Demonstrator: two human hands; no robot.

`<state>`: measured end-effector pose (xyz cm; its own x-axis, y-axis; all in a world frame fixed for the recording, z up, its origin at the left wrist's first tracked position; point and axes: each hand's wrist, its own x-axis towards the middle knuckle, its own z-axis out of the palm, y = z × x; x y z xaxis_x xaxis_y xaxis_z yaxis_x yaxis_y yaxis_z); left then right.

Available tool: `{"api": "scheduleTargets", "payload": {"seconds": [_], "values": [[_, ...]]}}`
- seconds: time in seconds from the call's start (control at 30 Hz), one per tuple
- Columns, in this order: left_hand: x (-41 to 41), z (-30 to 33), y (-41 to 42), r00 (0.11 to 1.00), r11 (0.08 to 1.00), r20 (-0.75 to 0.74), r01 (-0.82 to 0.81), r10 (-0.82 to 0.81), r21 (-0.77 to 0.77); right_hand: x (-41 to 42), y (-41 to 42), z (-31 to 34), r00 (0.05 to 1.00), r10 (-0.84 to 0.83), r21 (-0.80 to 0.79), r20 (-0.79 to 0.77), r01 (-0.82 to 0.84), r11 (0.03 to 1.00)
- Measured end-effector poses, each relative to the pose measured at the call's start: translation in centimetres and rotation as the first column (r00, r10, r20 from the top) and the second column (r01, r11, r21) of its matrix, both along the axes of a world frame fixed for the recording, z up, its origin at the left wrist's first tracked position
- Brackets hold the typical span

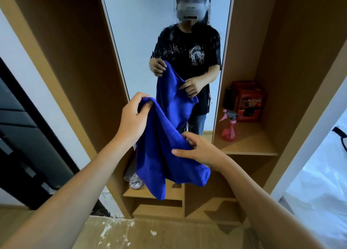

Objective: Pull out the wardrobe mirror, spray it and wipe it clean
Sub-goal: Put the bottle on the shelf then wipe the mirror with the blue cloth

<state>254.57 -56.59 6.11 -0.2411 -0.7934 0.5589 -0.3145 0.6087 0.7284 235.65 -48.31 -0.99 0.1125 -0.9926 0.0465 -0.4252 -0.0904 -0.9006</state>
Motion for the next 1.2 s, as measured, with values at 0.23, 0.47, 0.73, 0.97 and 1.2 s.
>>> {"api": "scheduleTargets", "payload": {"seconds": [0.23, 0.47, 0.73, 0.97, 1.2], "values": [[-0.7, -0.3, 0.9, 0.985, 0.981, 0.066, 0.151, -0.160, 0.124, 3.3, -2.0, 0.2, 0.985, -0.149, -0.147, 0.085, 0.160, 0.976], [1.3, -0.7, 0.6, 0.984, 0.949, -0.055, 0.177, -0.169, 0.261, 2.8, -2.7, 1.1, 0.884, -0.295, -0.162, 0.363, 0.372, 0.914], [2.4, -1.8, 1.1, 0.973, 0.876, 0.028, 0.191, -0.227, 0.443, 3.0, -2.7, 1.4, 0.806, -0.303, -0.074, 0.509, 0.392, 0.917], [1.1, -4.2, 1.5, 0.999, 0.959, 0.045, 0.007, -0.020, 0.284, 2.4, -2.7, 1.6, 0.718, -0.350, -0.006, 0.601, 0.442, 0.897], [-0.1, -4.9, 2.1, 0.996, 0.989, -0.073, -0.046, 0.057, 0.142, 2.3, -2.5, 1.1, 0.640, -0.389, 0.055, 0.662, 0.477, 0.877]]}}
